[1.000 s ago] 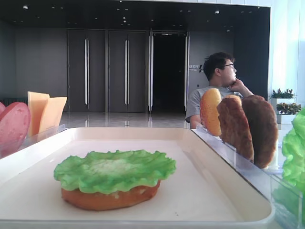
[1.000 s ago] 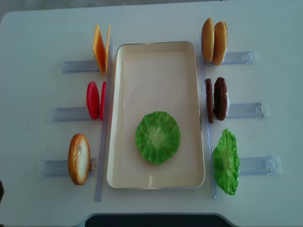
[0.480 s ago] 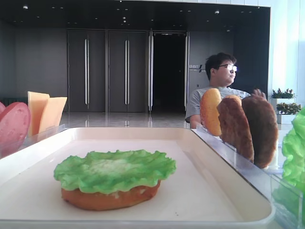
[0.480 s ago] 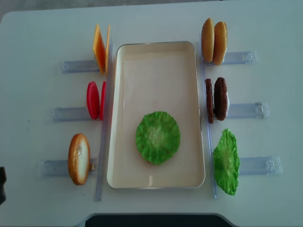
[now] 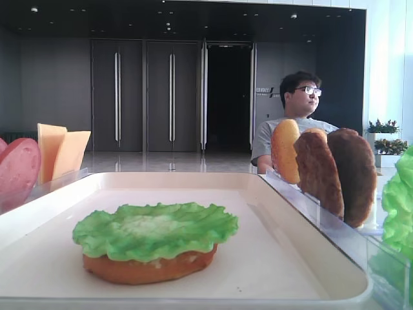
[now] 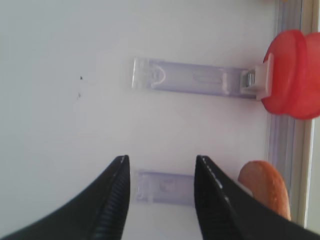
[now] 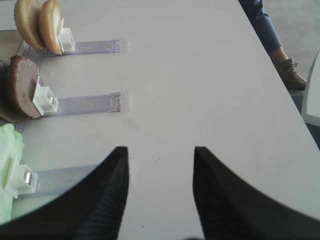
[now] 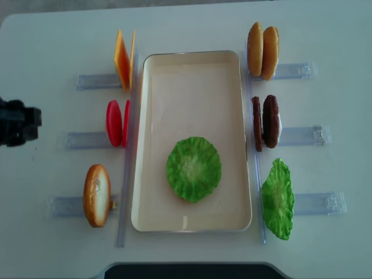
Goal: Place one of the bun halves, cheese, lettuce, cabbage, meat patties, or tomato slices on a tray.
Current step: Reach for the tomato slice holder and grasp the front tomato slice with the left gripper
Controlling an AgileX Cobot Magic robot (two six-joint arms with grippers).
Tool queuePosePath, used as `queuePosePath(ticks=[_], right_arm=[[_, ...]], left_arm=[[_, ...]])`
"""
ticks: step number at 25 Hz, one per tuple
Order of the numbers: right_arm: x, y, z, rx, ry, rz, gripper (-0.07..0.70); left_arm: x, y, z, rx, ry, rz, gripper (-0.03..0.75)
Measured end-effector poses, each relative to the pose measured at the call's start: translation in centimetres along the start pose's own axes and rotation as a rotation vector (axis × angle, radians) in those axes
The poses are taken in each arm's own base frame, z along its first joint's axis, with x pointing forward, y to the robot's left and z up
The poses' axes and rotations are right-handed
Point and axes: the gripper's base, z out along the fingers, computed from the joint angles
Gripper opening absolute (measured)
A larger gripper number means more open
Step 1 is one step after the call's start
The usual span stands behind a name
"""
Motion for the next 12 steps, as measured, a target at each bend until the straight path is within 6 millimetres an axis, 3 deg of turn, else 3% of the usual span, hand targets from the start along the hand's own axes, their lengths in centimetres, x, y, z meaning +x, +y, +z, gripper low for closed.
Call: queuePosePath(ticks=[4, 8, 10, 12], right_arm=[[0.0, 0.0, 0.0, 0.0, 0.0, 0.0, 0.296], [0.0, 0.0, 0.0, 0.0, 0.0, 0.0, 0.296], [0.0, 0.0, 0.0, 0.0, 0.0, 0.0, 0.296], [0.0, 0.0, 0.0, 0.0, 0.0, 0.0, 0.296]], left_arm=[[-3.3, -0.5, 2.3, 0.013, 0.041, -0.008, 0.327], [-5.2, -1.1, 4.2, 0.036, 0.08, -0.025, 0.327], [-5.6, -2.2, 4.5, 0.052, 0.086, 0.009, 0.327], [-5.7, -4.6, 4.7, 0.074, 0.077, 0.057, 0.327]])
